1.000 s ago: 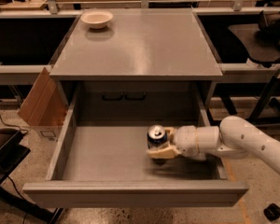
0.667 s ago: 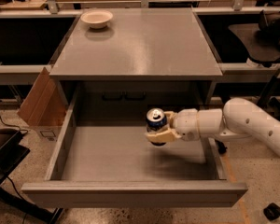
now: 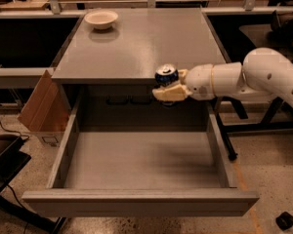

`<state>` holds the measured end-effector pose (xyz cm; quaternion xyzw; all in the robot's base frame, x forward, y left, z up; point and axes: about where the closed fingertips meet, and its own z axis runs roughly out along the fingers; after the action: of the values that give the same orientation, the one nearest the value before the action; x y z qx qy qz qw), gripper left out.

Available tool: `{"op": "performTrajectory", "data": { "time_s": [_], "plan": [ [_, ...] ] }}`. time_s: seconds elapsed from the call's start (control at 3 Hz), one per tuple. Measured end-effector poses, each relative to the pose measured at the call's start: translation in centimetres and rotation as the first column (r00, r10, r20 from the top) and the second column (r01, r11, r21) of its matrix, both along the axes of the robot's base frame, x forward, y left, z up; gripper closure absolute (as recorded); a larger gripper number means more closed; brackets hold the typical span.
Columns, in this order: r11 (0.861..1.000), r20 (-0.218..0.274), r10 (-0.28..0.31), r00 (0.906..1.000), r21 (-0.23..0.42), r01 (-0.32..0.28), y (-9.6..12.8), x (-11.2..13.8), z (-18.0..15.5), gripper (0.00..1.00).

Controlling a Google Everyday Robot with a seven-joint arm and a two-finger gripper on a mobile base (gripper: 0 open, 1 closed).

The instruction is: Pick pepsi can from top drawer and place on counter

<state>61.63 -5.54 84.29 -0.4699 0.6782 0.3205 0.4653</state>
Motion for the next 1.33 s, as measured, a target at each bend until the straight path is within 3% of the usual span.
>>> {"op": "performTrajectory", "data": {
  "time_s": [0.33, 0.67, 1.0, 1.33],
  "plan": [
    [0.992, -0.02, -0.109, 0.9938, 0.055, 0.11, -0.5, 5.9, 4.0, 1.0],
    [0.968, -0.019, -0.218, 0.9757, 0.122, 0.219, -0.8, 11.6, 7.0, 1.0],
    [0.941, 0.023, -0.288, 0.9575, 0.193, 0.278, -0.8, 16.4, 8.8, 1.0],
    [0.936, 0.11, -0.285, 0.9522, 0.246, 0.252, -0.6, 19.8, 8.4, 1.0]
  ]
}}
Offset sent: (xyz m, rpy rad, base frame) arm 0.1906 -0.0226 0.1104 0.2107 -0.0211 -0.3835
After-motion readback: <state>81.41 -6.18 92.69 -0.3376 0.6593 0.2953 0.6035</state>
